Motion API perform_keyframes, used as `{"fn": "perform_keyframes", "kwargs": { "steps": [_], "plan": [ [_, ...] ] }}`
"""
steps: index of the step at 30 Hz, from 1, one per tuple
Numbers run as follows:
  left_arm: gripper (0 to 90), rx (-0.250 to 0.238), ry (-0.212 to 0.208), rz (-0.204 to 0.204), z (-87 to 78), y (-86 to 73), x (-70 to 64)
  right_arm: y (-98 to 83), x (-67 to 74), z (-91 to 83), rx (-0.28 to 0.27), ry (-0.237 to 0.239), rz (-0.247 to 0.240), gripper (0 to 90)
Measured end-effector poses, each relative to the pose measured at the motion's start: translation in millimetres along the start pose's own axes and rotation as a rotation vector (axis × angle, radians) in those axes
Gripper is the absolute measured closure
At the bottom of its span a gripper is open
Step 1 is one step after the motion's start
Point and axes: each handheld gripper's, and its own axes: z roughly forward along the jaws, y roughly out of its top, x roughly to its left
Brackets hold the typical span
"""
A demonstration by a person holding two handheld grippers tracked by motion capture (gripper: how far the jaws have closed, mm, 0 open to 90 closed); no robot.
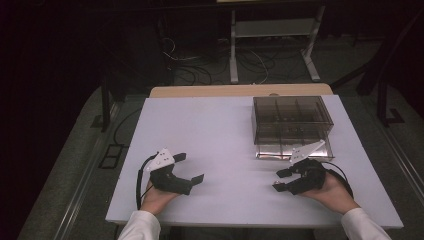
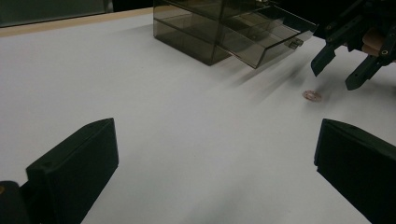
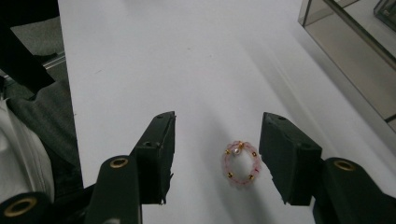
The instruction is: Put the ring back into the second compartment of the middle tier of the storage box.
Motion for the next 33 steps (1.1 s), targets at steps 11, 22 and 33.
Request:
{"fn": "perform_keyframes", "kwargs": {
  "steps": [11,22,33],
  "plan": [
    [0.0,0.001,0.0,0.004,-0.3,0.1,0.1,-5.5,3.8,6.3,0.012,0.012,-0.001,44.8],
    [0.0,0.001,0.0,0.003,-0.3,0.2,0.1,-13.1,6.0,10.8,0.018,0.012,0.004,44.9],
    [0.0,0.002,0.001,0.003,0.1,0.2,-0.1,-20.5,8.7,15.4,0.035,0.01,-0.004,45.8]
  ]
}}
